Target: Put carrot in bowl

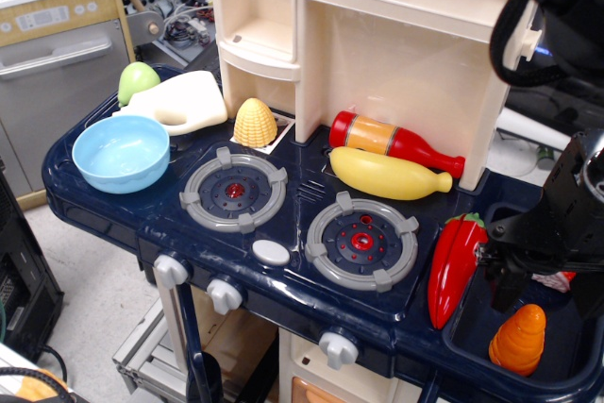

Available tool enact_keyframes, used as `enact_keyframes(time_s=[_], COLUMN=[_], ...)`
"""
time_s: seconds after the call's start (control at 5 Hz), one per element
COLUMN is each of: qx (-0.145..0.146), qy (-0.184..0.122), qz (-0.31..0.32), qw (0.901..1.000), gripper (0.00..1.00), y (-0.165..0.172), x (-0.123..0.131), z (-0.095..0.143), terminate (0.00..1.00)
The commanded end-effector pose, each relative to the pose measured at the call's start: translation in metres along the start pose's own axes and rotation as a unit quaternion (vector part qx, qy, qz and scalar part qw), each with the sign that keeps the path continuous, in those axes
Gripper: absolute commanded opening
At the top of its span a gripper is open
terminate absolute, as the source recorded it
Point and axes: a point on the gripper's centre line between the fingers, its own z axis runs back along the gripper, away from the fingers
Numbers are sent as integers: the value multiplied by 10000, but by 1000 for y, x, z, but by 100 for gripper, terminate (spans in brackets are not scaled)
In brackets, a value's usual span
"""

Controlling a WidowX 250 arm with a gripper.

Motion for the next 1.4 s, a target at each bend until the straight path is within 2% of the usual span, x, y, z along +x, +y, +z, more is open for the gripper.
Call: enact_keyframes(time_s=[0.0,0.2,0.4,0.6,0.8,1.0,1.2], qx=[-362,-402,-385,-330,98,652,967], qy=[-88,-96,-155,-174,-545,-810,-871], qz=[284,350,368,367,120,-394,-644], qw=[9989,9985,9985,9986,9984,9938,9894], gripper=[100,100,0,0,0,0,0], y=[-8,-9,-7,-4,24,60,101], x=[5,0,0,-1,14,40,65], z=[-9,-19,-17,-16,23,50,65], terminate=[0,0,0,0,0,0,0])
